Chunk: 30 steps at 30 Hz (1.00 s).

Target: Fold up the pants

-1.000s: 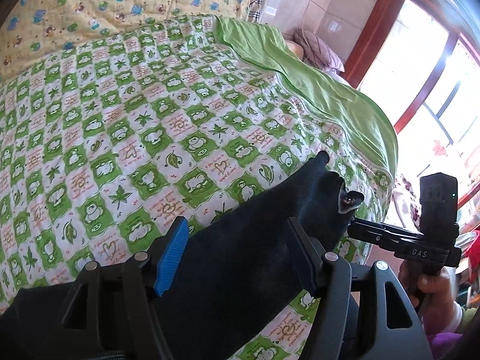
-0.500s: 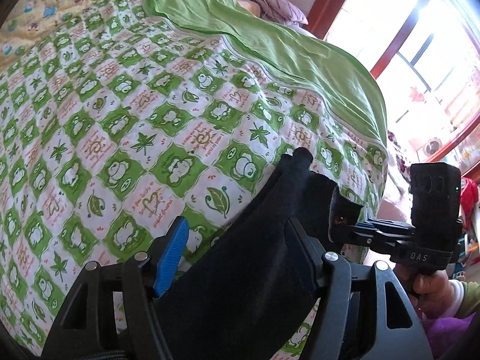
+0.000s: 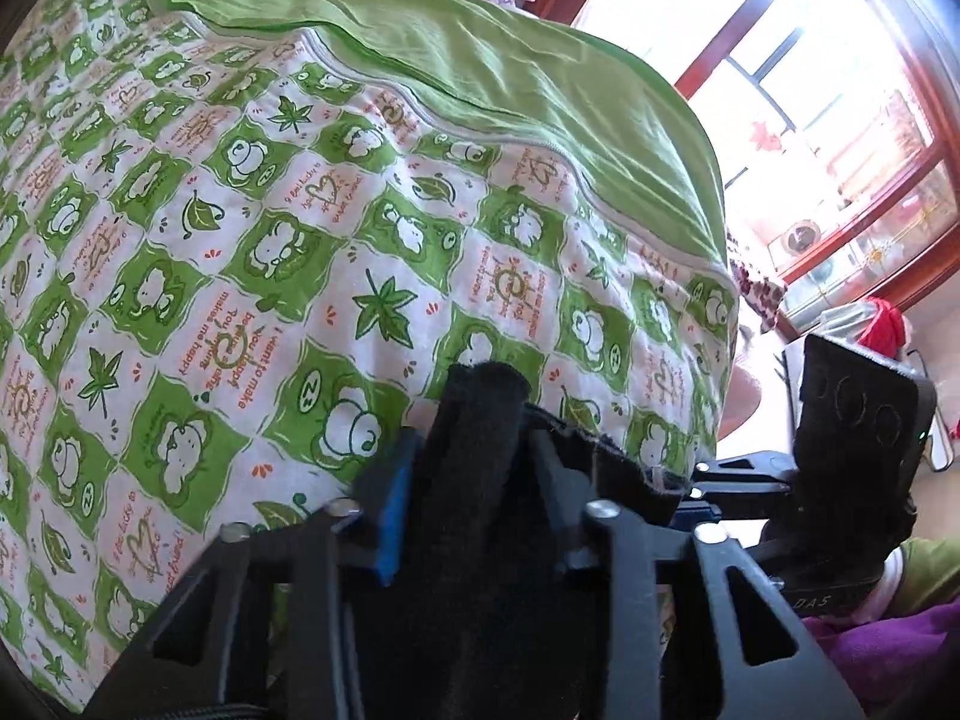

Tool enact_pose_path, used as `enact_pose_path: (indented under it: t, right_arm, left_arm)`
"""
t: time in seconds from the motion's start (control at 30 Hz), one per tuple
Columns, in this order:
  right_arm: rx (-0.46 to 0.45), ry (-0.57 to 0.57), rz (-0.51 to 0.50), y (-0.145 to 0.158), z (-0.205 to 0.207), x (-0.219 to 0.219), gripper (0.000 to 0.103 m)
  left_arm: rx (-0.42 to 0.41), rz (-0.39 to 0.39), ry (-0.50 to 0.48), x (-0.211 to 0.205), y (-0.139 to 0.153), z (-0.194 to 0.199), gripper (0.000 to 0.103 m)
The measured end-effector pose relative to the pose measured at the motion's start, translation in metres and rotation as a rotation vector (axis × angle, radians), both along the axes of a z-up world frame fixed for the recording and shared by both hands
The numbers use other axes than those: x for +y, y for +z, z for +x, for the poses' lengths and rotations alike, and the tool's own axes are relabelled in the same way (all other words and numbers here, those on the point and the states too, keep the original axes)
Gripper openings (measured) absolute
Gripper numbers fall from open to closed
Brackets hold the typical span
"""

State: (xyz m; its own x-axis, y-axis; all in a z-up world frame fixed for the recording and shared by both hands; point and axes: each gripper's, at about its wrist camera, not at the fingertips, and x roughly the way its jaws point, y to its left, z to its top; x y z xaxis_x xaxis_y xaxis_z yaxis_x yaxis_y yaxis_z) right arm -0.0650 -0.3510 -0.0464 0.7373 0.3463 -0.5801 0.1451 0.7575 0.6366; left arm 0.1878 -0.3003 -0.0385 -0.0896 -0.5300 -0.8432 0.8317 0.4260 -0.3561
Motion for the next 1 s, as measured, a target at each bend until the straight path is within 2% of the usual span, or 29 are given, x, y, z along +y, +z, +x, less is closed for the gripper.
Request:
enact_pose_path:
  t: [0.07,0.13,0.3,0.5,0.67,0.83,1.0]
  right_arm:
    - [-0.007,0.001,-0.003,0.002,-0.001,0.001,0.015]
    - [-0.019,0.009,-0.005,0.007,-0.001,0.002,0.015]
    - [-0.114,0.065,0.024,0.032,0.0,0.008,0.015]
    - [-0.204,0.147,0.019,0.062,0.007,0.031,0.015]
    - [-0.262,0.256,0.019,0.082,0.018,0.061,0.015]
    - [-0.291,0.379,-0.012,0.092,0.034,0.105,0.015]
    - [-0.273,0.465,0.001,0.083,0.052,0.143,0.015]
  left_arm:
    - [0.013,-0.018,0.013,0.005,0.003,0.002,0.013]
    - [-0.007,-0.034,0.011,0.012,0.01,-0.001,0.011]
    - [-0.077,-0.1,0.027,0.037,0.043,-0.012,0.01]
    - [-0.113,-0.188,0.115,0.082,0.084,-0.015,0.01]
    - [-0.154,-0.24,0.176,0.121,0.101,-0.028,0.01]
    - [-0.18,-0.28,0.253,0.165,0.106,-0.038,0.01]
    - [-0.173,-0.294,0.353,0.211,0.096,-0.042,0.01]
